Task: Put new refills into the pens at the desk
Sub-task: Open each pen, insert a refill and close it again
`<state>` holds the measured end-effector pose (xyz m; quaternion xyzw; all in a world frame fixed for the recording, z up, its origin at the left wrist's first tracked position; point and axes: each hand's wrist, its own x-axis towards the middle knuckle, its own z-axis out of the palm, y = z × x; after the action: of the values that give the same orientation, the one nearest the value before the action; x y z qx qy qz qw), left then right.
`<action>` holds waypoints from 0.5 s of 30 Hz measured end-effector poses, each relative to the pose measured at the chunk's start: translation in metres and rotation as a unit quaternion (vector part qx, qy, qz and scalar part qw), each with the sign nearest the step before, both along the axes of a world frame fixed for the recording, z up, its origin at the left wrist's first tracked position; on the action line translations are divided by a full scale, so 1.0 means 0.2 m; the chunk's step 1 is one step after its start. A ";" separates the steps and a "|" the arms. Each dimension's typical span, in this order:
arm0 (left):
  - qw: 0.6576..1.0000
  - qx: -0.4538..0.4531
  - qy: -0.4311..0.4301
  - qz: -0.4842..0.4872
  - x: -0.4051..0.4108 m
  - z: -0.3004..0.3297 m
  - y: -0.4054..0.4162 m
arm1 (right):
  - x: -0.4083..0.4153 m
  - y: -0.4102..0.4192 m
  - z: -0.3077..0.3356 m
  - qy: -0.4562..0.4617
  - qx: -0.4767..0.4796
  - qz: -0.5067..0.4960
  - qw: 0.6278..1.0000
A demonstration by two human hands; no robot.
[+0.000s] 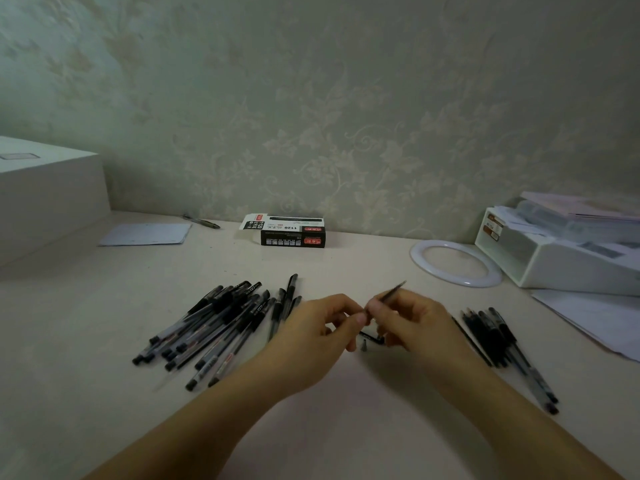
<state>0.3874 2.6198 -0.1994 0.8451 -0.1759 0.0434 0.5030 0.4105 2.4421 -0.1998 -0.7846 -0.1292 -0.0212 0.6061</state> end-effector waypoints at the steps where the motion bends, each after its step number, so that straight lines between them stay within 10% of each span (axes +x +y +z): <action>1: 1.000 0.002 -0.001 0.003 0.00 0.00 0.00 | -0.01 0.01 0.00 -0.022 -0.042 0.010 0.999; 15: 1.000 -0.016 -0.013 0.013 0.05 -0.03 0.04 | -0.02 -0.03 0.01 -0.128 -0.306 -0.017 0.943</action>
<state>0.3975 2.6280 -0.2056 0.8385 -0.1708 0.0636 0.5135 0.4062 2.4356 -0.1981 -0.9250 -0.1925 -0.0911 0.3146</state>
